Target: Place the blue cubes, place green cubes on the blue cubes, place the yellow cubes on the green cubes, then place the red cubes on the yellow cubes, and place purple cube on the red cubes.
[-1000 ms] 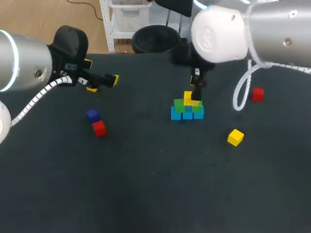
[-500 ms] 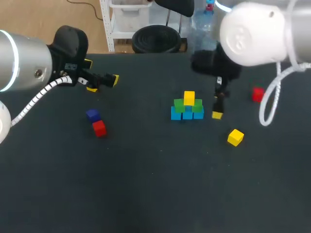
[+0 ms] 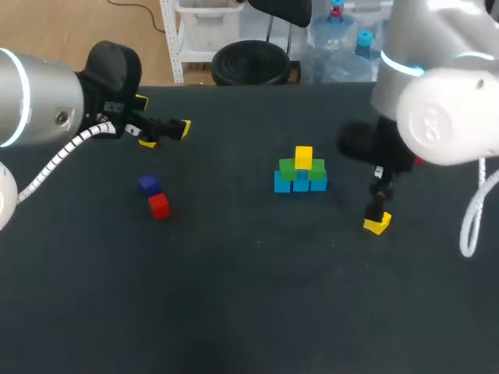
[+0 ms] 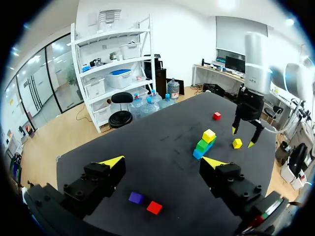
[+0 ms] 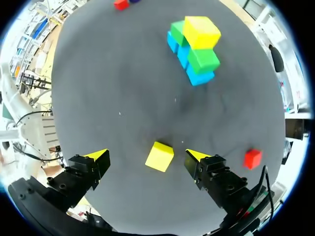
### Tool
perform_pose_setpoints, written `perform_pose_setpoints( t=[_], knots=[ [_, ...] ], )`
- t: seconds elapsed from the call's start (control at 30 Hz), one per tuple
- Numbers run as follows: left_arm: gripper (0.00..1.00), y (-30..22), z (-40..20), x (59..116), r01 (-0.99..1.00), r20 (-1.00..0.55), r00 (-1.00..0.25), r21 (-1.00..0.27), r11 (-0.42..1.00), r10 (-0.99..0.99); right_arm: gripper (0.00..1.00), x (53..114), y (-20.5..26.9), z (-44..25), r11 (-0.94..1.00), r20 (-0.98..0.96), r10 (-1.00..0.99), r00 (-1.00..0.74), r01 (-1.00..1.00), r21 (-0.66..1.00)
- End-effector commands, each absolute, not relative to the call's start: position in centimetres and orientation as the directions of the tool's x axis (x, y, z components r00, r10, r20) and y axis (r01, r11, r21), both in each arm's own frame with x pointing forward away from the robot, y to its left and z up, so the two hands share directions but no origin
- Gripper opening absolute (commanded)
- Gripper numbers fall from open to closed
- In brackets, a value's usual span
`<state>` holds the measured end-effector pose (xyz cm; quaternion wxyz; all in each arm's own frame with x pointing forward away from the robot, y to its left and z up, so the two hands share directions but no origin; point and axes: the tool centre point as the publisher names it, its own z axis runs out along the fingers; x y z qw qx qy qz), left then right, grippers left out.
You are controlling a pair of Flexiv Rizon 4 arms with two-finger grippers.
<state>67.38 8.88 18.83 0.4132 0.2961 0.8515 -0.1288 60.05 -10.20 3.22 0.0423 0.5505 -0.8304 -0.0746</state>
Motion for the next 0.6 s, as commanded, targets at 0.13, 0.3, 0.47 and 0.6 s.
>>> perform_pose_setpoints(
  t=[0.13, 0.3, 0.47, 0.6],
  knots=[
    [1.0, 8.8, 18.7, 67.4, 0.61, -0.781, -0.482, 0.025, 0.792, 0.396, 1.0, 59.4, -11.4, 2.5, 0.414, -0.008, -0.908, -0.418, -0.902, 0.127],
    [1.0, 8.8, 18.7, 67.4, 0.61, -0.781, -0.482, 0.025, 0.792, 0.396, 0.88, 59.4, -11.6, 1.6, 0.423, 0.01, -0.905, -0.425, -0.896, 0.136],
    [1.0, 8.8, 18.7, 67.4, 0.61, -0.781, -0.482, 0.025, 0.792, 0.396, 0.82, 59.5, -11.4, 0.7, 0.428, 0.015, -0.902, -0.431, -0.892, 0.149],
    [1.0, 8.8, 18.7, 67.4, 0.61, -0.781, -0.482, 0.025, 0.792, 0.396, 0.65, 59.5, -11.3, 0.2, 0.426, 0.028, -0.904, -0.427, -0.891, 0.156]
  ],
)
